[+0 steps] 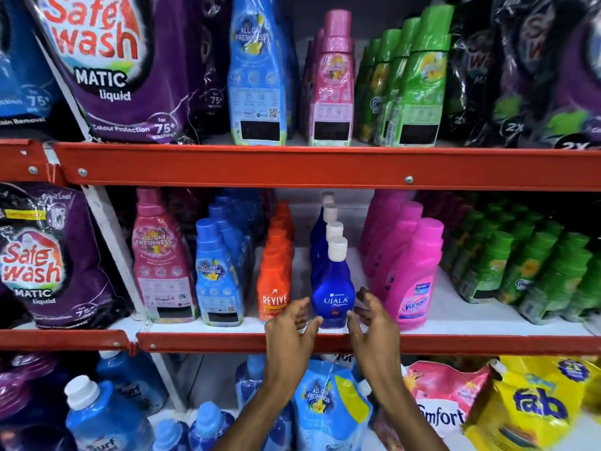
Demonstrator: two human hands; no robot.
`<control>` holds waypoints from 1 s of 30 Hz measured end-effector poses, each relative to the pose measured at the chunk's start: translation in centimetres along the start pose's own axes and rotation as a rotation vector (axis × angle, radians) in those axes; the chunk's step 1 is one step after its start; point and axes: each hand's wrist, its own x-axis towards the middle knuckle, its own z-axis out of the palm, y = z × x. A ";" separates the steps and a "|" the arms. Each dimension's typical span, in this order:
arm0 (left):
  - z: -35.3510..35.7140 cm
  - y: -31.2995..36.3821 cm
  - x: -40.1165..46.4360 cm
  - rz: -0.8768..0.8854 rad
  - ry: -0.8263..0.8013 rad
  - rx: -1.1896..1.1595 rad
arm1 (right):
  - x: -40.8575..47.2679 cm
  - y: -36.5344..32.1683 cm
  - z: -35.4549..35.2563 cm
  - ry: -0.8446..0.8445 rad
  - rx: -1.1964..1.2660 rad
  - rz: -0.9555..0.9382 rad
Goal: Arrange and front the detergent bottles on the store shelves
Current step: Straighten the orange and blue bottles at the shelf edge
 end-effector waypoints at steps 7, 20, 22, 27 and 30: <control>0.6 0.0 0.5 -0.072 0.024 0.004 | 0.5 0.1 -0.1 -0.019 -0.002 -0.050; 1.0 -0.2 0.9 -0.102 0.024 0.014 | 0.4 0.5 -0.1 -0.019 -0.011 -0.053; 0.9 -0.2 0.9 -0.100 0.024 0.016 | 0.4 0.3 -0.1 -0.026 -0.013 -0.044; 0.9 -0.2 0.6 -0.077 0.027 0.025 | 0.4 0.1 -0.4 -0.035 -0.004 -0.029; 1.0 -0.2 0.5 -0.055 0.033 0.025 | 0.4 0.1 -0.6 -0.037 0.003 -0.020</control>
